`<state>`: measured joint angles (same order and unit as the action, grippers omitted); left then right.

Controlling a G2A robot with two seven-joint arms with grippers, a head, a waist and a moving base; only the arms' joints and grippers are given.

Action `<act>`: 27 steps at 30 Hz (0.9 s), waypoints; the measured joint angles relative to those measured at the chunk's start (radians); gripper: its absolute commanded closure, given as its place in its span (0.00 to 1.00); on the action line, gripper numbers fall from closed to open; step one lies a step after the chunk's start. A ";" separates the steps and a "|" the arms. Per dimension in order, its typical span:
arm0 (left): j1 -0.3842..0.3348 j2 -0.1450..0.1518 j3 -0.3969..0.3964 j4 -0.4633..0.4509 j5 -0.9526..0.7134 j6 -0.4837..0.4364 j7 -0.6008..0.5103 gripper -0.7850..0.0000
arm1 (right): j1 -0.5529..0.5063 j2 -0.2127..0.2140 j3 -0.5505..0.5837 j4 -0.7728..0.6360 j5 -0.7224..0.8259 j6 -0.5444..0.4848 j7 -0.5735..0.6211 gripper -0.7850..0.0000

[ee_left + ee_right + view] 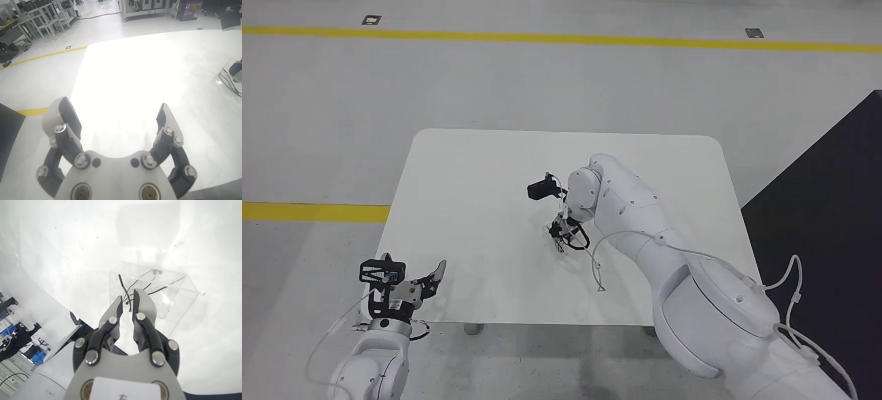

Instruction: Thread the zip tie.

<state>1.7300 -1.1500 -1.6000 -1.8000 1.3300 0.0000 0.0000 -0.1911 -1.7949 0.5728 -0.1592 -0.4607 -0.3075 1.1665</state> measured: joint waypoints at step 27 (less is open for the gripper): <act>0.000 0.000 0.000 0.000 0.000 0.000 0.000 0.00 | 0.057 0.042 0.077 -0.077 0.062 -0.017 -0.066 1.00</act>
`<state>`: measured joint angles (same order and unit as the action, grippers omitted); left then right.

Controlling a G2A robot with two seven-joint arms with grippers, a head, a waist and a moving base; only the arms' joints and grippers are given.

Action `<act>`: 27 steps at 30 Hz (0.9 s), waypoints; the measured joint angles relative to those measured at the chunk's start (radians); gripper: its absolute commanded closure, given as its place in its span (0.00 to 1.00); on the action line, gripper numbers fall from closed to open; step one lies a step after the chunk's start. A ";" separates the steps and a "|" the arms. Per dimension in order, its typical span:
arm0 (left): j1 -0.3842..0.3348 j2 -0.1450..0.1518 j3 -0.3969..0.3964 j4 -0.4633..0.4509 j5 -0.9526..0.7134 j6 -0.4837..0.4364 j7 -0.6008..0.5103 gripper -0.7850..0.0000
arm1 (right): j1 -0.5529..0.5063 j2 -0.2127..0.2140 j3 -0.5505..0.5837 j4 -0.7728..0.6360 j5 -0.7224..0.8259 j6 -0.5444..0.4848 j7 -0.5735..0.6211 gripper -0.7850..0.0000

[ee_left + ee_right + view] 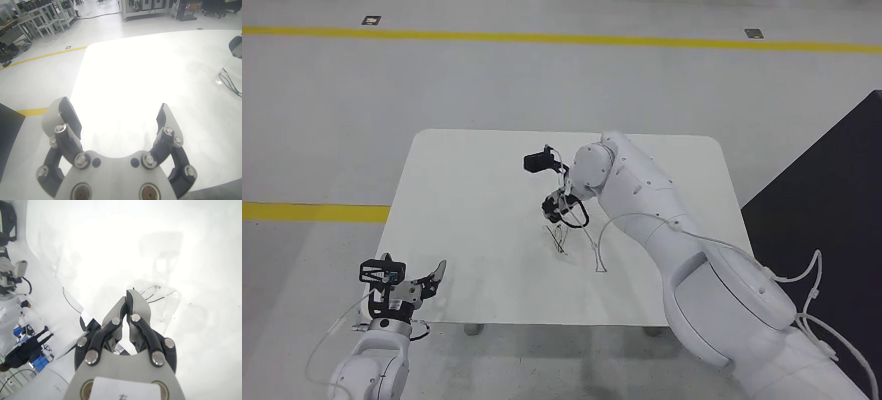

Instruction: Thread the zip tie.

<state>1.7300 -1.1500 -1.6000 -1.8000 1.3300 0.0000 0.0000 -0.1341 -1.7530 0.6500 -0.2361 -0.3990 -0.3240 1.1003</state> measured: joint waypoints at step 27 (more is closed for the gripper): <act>0.000 0.000 0.000 0.000 0.000 0.000 0.000 0.00 | -0.154 0.028 -0.059 -0.411 -0.080 -0.006 0.278 1.00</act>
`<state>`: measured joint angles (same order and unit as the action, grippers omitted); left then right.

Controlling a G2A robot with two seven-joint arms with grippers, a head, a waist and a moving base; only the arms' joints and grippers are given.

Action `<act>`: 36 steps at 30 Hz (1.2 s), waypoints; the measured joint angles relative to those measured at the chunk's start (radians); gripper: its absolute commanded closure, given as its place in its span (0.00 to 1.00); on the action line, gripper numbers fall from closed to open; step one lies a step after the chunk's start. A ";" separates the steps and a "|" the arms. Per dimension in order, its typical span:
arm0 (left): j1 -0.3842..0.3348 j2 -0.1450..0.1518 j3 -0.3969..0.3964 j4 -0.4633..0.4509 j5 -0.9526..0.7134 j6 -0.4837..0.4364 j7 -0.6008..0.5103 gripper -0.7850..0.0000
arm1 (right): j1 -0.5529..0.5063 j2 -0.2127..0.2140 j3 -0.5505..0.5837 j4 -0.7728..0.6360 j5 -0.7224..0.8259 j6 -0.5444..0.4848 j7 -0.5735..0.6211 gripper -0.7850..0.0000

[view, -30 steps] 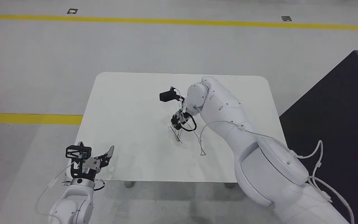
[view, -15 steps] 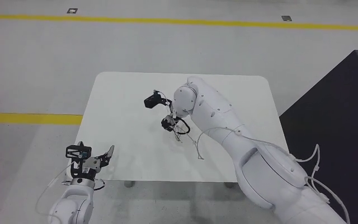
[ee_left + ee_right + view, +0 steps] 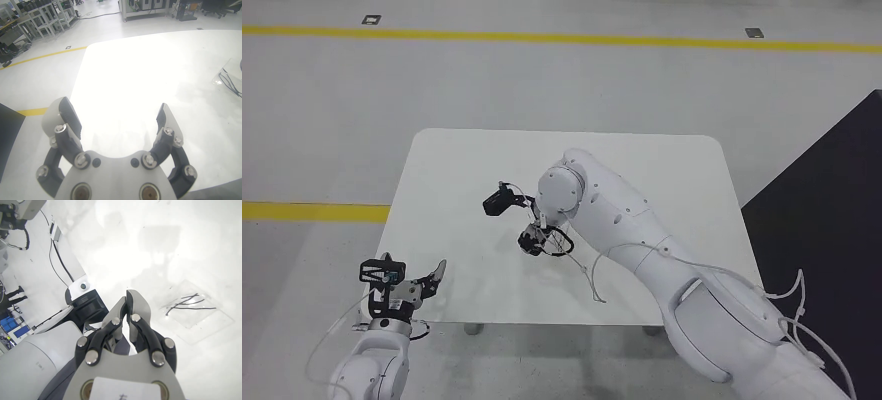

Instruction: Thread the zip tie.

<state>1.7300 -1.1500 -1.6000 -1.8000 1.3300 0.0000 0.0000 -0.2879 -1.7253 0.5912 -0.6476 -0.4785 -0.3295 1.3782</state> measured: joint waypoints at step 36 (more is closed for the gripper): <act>0.000 0.000 0.000 0.000 0.000 0.000 0.000 0.00 | 0.025 0.053 0.065 0.095 -0.087 0.135 0.036 1.00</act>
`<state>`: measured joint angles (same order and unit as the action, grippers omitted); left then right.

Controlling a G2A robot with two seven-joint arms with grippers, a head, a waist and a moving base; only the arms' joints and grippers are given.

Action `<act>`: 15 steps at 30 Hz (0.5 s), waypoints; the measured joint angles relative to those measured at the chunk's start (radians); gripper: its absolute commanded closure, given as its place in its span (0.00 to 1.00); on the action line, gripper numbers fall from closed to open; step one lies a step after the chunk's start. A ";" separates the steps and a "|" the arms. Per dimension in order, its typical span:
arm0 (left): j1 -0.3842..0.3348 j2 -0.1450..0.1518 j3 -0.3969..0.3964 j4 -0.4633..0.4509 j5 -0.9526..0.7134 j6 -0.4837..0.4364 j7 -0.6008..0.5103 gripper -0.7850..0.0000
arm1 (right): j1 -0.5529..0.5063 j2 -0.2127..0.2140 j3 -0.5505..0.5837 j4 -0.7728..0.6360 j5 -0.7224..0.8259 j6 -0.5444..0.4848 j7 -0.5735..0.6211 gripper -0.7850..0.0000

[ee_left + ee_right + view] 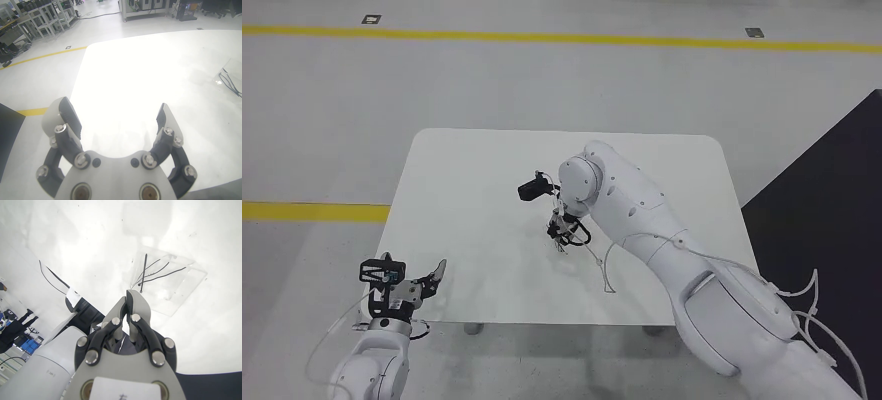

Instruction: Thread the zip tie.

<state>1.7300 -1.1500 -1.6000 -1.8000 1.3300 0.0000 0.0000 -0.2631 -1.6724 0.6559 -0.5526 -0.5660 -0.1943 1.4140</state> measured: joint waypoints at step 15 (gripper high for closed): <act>0.000 0.000 0.000 0.000 0.000 0.000 0.000 0.00 | 0.015 -0.022 -0.022 0.079 -0.015 -0.079 -0.066 0.74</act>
<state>1.7300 -1.1500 -1.6000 -1.8000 1.3300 0.0000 0.0000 -0.2481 -1.6946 0.6338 -0.4732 -0.5808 -0.2728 1.3481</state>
